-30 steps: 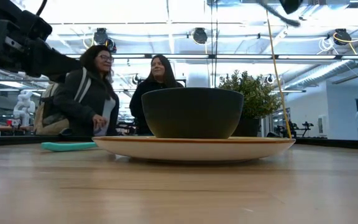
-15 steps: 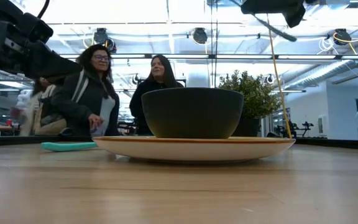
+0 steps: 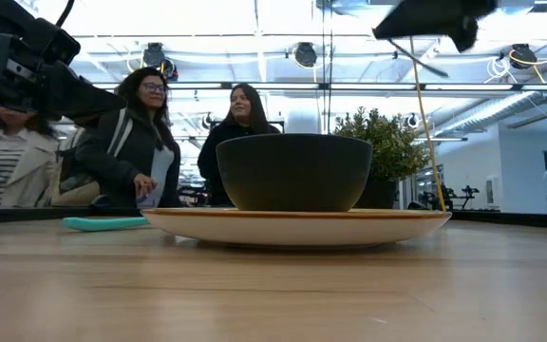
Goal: Set table place
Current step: Put the blue fork to the right of the black bowl on the yellow plate
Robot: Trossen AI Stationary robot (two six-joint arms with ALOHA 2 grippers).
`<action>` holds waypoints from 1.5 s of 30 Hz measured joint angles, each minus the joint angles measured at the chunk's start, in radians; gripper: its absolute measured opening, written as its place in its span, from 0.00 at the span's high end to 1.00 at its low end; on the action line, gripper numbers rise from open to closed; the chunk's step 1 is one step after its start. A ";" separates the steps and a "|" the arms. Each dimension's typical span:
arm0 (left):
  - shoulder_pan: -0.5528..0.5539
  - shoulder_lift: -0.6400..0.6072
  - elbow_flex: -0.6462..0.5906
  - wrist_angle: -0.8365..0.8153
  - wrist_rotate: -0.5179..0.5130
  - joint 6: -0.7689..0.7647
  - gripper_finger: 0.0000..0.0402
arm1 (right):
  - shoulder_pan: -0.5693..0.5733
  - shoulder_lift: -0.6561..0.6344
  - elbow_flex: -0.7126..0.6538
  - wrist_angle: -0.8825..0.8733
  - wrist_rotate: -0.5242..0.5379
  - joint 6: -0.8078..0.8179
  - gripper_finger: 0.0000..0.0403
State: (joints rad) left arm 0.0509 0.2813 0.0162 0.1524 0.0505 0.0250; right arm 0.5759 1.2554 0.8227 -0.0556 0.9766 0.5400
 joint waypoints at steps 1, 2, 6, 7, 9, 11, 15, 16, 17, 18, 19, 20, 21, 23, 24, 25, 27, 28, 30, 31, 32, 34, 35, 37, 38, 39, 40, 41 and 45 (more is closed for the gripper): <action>0.000 0.000 0.000 0.000 0.000 -0.001 0.94 | 0.002 -0.002 -0.012 -0.010 0.013 0.030 1.00; 0.000 0.000 0.000 0.000 0.000 -0.001 0.94 | 0.002 -0.004 -0.021 -0.022 0.018 0.065 1.00; 0.000 0.000 0.000 0.001 0.000 -0.001 0.94 | -0.005 -0.010 -0.039 -0.084 0.058 0.180 1.00; 0.000 0.000 0.000 0.001 0.000 -0.001 0.94 | -0.006 -0.010 -0.039 -0.101 0.074 0.209 1.00; 0.000 0.000 0.000 0.006 0.000 -0.001 0.94 | -0.006 -0.010 -0.039 -0.136 0.104 0.265 1.00; 0.000 0.000 0.000 0.006 0.000 -0.001 0.94 | -0.006 -0.010 -0.039 -0.190 0.112 0.328 1.00; 0.000 0.000 0.000 0.006 0.000 -0.004 0.94 | -0.001 -0.010 -0.039 -0.379 0.112 0.534 1.00; 0.000 0.000 0.000 0.006 0.000 -0.005 0.94 | 0.004 -0.010 -0.039 -0.416 0.112 0.569 1.00; 0.000 0.000 0.000 0.003 0.000 -0.009 0.94 | 0.009 -0.010 -0.039 -0.442 0.113 0.590 1.00; 0.000 0.000 0.000 0.000 0.000 -0.010 0.94 | 0.014 -0.010 -0.039 -0.453 0.116 0.600 1.00; 0.000 0.000 0.000 -0.001 0.000 -0.010 0.94 | 0.018 -0.010 -0.039 -0.453 0.120 0.597 1.00; 0.000 0.000 0.000 -0.001 0.000 -0.011 0.94 | 0.022 -0.011 -0.039 -0.453 0.125 0.587 1.00; 0.000 0.000 0.000 0.000 0.000 -0.011 0.94 | 0.025 -0.016 -0.039 -0.455 0.127 0.573 1.00; 0.000 0.000 0.000 -0.001 0.000 -0.011 0.94 | 0.032 -0.035 -0.039 -0.454 0.131 0.516 1.00; 0.000 0.000 0.000 0.000 0.000 -0.009 0.94 | 0.036 -0.048 -0.039 -0.452 0.131 0.464 1.00; 0.000 0.000 0.000 0.000 0.000 -0.008 0.94 | 0.042 -0.063 -0.039 -0.451 0.117 0.397 1.00; 0.000 0.000 0.000 0.000 0.000 -0.007 0.94 | 0.052 -0.094 -0.039 -0.443 0.055 0.239 1.00; 0.000 0.000 0.000 0.000 0.000 -0.006 0.94 | 0.056 -0.108 -0.039 -0.436 0.025 0.167 1.00; 0.000 0.000 0.000 0.001 0.000 -0.002 0.94 | 0.062 -0.142 -0.039 -0.434 -0.015 0.066 1.00; 0.000 0.000 0.000 0.001 0.000 0.002 0.94 | 0.063 -0.160 -0.039 -0.429 -0.025 0.021 1.00; 0.000 0.000 0.000 0.001 -0.001 0.007 0.94 | 0.063 -0.179 -0.039 -0.425 -0.037 -0.026 1.00; 0.000 0.000 0.000 0.001 -0.008 0.016 0.94 | 0.072 -0.218 -0.040 -0.419 -0.059 -0.115 1.00; 0.000 0.000 0.000 0.001 -0.009 0.018 0.94 | 0.080 -0.240 -0.046 -0.402 -0.064 -0.156 1.00; 0.000 0.000 0.000 0.001 -0.011 0.018 0.94 | 0.091 -0.300 -0.077 -0.325 -0.094 -0.262 1.00; 0.000 0.000 0.000 0.002 -0.017 0.018 0.94 | 0.094 -0.336 -0.103 -0.263 -0.128 -0.322 1.00; 0.000 0.000 0.000 0.002 -0.021 0.018 0.94 | 0.097 -0.374 -0.136 -0.183 -0.161 -0.374 1.00; 0.000 0.000 0.000 0.002 -0.026 0.018 0.94 | 0.100 -0.411 -0.175 -0.097 -0.170 -0.422 1.00; 0.000 0.000 0.000 0.002 -0.027 0.018 0.94 | 0.101 -0.453 -0.217 -0.013 -0.171 -0.463 1.00; 0.000 0.000 0.000 0.013 -0.027 0.015 0.94 | 0.084 -0.601 -0.374 0.164 -0.162 -0.526 1.00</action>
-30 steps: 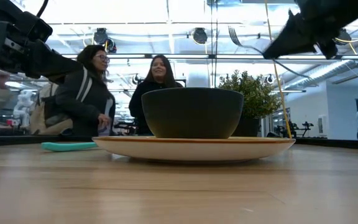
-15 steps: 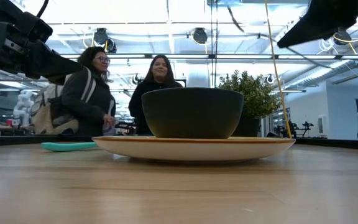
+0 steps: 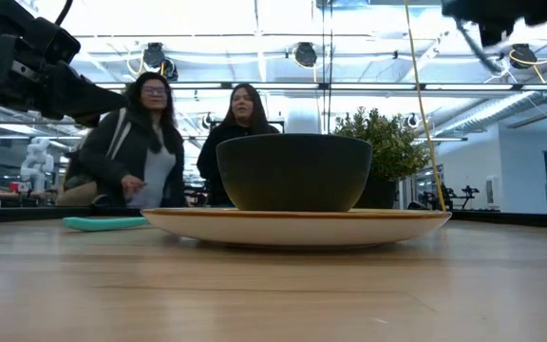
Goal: Set table place
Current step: Put the blue fork to the right of the black bowl on the yellow plate
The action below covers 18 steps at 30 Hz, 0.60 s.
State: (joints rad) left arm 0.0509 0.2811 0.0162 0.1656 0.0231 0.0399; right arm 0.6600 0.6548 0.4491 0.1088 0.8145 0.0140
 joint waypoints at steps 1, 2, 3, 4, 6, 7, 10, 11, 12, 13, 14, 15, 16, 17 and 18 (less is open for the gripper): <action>0.000 0.000 0.000 0.001 0.000 0.000 0.94 | -0.009 -0.028 -0.026 0.003 0.001 0.002 1.00; 0.000 0.000 0.000 0.003 0.000 0.000 0.94 | -0.016 -0.047 -0.047 0.004 0.001 0.005 1.00; 0.000 0.000 0.000 0.005 0.000 -0.001 0.94 | -0.023 -0.061 -0.063 0.012 0.002 0.003 1.00; 0.000 0.000 0.000 0.009 0.000 -0.001 0.94 | -0.031 -0.071 -0.076 0.021 0.003 -0.006 1.00; 0.000 0.000 0.000 0.013 0.000 -0.001 0.94 | -0.052 -0.078 -0.098 0.037 0.028 -0.037 1.00; 0.000 0.000 0.000 0.014 0.000 -0.002 0.94 | -0.067 -0.078 -0.108 0.048 0.046 -0.052 1.00; 0.000 0.000 0.000 0.019 0.000 0.000 0.94 | -0.116 -0.086 -0.128 0.123 0.047 -0.086 1.00; 0.000 0.000 0.000 0.019 0.000 0.000 0.94 | -0.131 -0.090 -0.135 0.167 0.043 -0.099 1.00; 0.000 0.000 0.000 0.019 0.000 0.000 0.94 | -0.146 -0.098 -0.145 0.202 0.027 -0.114 1.00; 0.000 0.000 0.000 0.019 0.000 0.000 0.94 | -0.160 -0.107 -0.156 0.226 0.014 -0.129 1.00; 0.000 0.000 0.000 0.019 0.000 0.000 0.94 | -0.174 -0.114 -0.164 0.242 0.004 -0.140 1.00; 0.000 0.000 0.000 0.019 0.000 0.000 0.94 | -0.189 -0.120 -0.170 0.255 -0.006 -0.145 1.00; 0.000 0.000 0.000 0.019 0.000 0.000 0.94 | -0.204 -0.126 -0.175 0.262 -0.005 -0.147 1.00; 0.000 0.000 0.000 0.019 0.000 0.000 0.94 | -0.219 -0.132 -0.180 0.261 -0.006 -0.146 1.00; 0.000 0.000 0.000 0.019 0.000 0.000 0.94 | -0.233 -0.136 -0.185 0.259 -0.006 -0.139 1.00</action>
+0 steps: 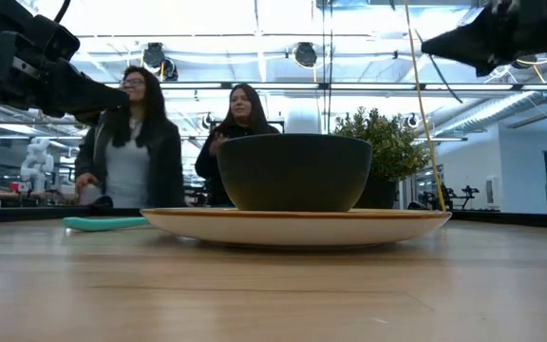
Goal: Set table place
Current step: Put the blue fork to the right of the black bowl on the yellow plate
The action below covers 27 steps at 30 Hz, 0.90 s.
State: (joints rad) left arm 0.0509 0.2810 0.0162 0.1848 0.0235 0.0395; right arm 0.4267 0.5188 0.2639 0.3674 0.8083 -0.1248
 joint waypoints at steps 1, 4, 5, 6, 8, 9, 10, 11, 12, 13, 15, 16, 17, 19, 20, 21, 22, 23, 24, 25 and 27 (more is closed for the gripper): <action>0.000 0.000 0.000 0.000 0.000 0.000 0.94 | -0.015 -0.002 -0.006 0.000 0.000 0.004 1.00; 0.000 0.000 0.000 0.000 0.000 0.000 0.94 | -0.057 -0.001 -0.023 -0.001 -0.002 0.010 1.00; 0.000 0.000 0.000 0.000 0.000 0.000 0.94 | -0.071 -0.001 -0.029 -0.002 -0.003 0.017 1.00; 0.000 0.000 0.000 0.000 0.000 0.001 0.94 | -0.084 -0.002 -0.035 -0.002 -0.005 0.027 1.00; 0.000 0.000 0.000 0.000 0.000 0.009 0.94 | -0.115 -0.002 -0.047 -0.001 -0.057 0.044 1.00; 0.000 0.000 0.000 0.000 0.000 0.012 0.94 | -0.130 -0.002 -0.052 -0.002 -0.105 0.051 1.00; 0.000 0.000 0.000 0.000 0.000 0.013 0.94 | -0.144 -0.001 -0.057 -0.003 -0.170 0.054 1.00; 0.000 0.000 0.000 0.000 0.000 0.015 0.94 | -0.155 0.000 -0.060 -0.005 -0.235 0.055 1.00; 0.000 0.000 0.000 0.000 0.000 0.015 0.94 | -0.164 0.002 -0.061 -0.005 -0.292 0.052 1.00; 0.000 0.000 0.000 0.000 0.000 0.015 0.94 | -0.171 0.003 -0.061 -0.005 -0.341 0.043 1.00; 0.000 0.000 0.000 0.000 0.000 0.015 0.94 | -0.184 0.005 -0.061 -0.012 -0.422 0.019 1.00; 0.000 0.000 0.000 0.000 0.000 0.015 0.94 | -0.191 0.005 -0.061 -0.016 -0.464 0.012 1.00; 0.000 0.000 0.000 -0.001 0.000 0.015 0.94 | -0.199 0.005 -0.061 -0.019 -0.498 0.010 1.00; 0.000 0.000 0.000 -0.001 0.000 0.015 0.94 | -0.216 0.005 -0.061 -0.019 -0.568 0.013 1.00; 0.000 0.000 0.000 -0.001 0.000 0.015 0.94 | -0.224 0.005 -0.061 -0.020 -0.603 0.021 1.00; 0.000 0.000 0.000 -0.001 0.000 0.013 0.94 | -0.232 0.006 -0.061 -0.022 -0.623 0.026 1.00; 0.000 0.000 0.000 -0.001 0.000 0.011 0.94 | -0.238 0.007 -0.061 -0.024 -0.628 0.034 1.00; 0.000 0.000 0.000 -0.001 0.000 0.011 0.94 | -0.245 0.007 -0.061 -0.027 -0.628 0.039 1.00; 0.000 0.000 0.000 -0.001 0.000 0.011 0.94 | -0.251 0.007 -0.061 -0.034 -0.628 0.042 1.00; 0.000 0.000 0.000 -0.001 0.000 0.011 0.94 | -0.259 0.007 -0.061 -0.042 -0.628 0.049 1.00; 0.000 0.000 0.000 -0.001 0.000 0.011 0.94 | -0.272 0.007 -0.061 -0.056 -0.628 0.063 1.00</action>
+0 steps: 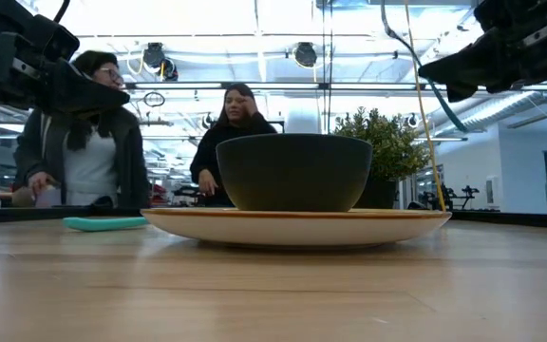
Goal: Set table place
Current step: Put the blue fork to the right of the black bowl on the yellow plate
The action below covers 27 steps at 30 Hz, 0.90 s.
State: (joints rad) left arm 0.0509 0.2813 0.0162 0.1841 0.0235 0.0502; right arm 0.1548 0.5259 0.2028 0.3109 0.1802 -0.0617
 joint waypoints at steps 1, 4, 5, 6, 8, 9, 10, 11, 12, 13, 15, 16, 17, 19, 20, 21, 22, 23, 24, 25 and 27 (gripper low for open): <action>0.000 0.000 0.000 0.000 0.000 0.000 0.94 | -0.005 0.000 0.000 -0.004 0.000 0.009 1.00; 0.000 0.000 0.000 0.000 0.000 0.000 0.94 | -0.018 0.003 0.000 -0.010 0.000 0.023 1.00; 0.000 0.000 0.000 0.000 0.000 0.000 0.94 | -0.020 0.005 0.000 -0.011 0.000 0.024 1.00; 0.000 0.000 0.000 0.000 0.000 -0.001 0.94 | -0.021 0.008 0.000 -0.010 0.000 0.024 1.00; 0.000 0.000 0.000 0.000 0.000 -0.001 0.94 | -0.026 0.013 0.000 -0.009 0.000 0.038 1.00; 0.000 0.000 0.000 -0.001 0.000 -0.001 0.94 | -0.029 0.015 0.000 -0.009 -0.001 0.051 1.00; 0.000 0.000 0.000 -0.001 0.000 -0.002 0.94 | -0.032 0.018 0.000 -0.009 0.000 0.065 1.00; 0.000 0.000 0.000 -0.001 0.000 -0.002 0.94 | -0.034 0.020 0.000 -0.009 0.000 0.076 1.00; 0.000 0.000 0.000 -0.001 0.000 -0.003 0.94 | -0.036 0.023 0.000 -0.007 0.001 0.083 1.00; 0.000 0.000 0.000 -0.002 0.000 -0.003 0.94 | -0.037 0.028 0.000 0.001 0.002 0.088 1.00; 0.000 0.000 0.000 -0.002 0.000 -0.003 0.94 | -0.037 0.041 0.000 0.039 0.013 0.100 1.00; 0.000 0.000 0.000 -0.003 0.000 -0.003 0.94 | -0.036 0.049 0.000 0.067 0.033 0.104 1.00; 0.000 0.000 0.000 -0.003 0.000 -0.003 0.94 | -0.035 0.058 0.000 0.091 0.056 0.112 1.00; 0.000 0.000 0.000 -0.003 0.000 -0.003 0.94 | -0.034 0.080 0.000 0.127 0.101 0.130 1.00; 0.000 0.000 0.000 -0.005 0.000 -0.003 0.94 | -0.032 0.093 0.002 0.132 0.115 0.135 1.00; 0.000 0.000 0.000 -0.008 0.000 -0.002 0.94 | -0.028 0.106 0.010 0.127 0.133 0.136 1.00; 0.000 0.000 0.000 -0.011 0.000 0.000 0.94 | -0.020 0.120 0.023 0.112 0.141 0.134 1.00; 0.000 0.000 0.000 -0.015 0.000 0.002 0.94 | -0.010 0.134 0.041 0.097 0.156 0.130 1.00; 0.000 0.000 0.000 -0.020 0.000 0.002 0.94 | 0.001 0.149 0.062 0.089 0.168 0.121 1.00; 0.000 0.000 0.000 -0.027 0.000 0.003 0.94 | 0.014 0.164 0.088 0.078 0.183 0.107 1.00; 0.000 0.000 -0.001 -0.035 0.000 0.004 0.94 | 0.039 0.193 0.142 0.041 0.217 0.084 1.00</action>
State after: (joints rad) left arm 0.0509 0.2813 0.0154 0.1496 0.0235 0.0540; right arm 0.1934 0.7188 0.3451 0.3519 0.3972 0.0223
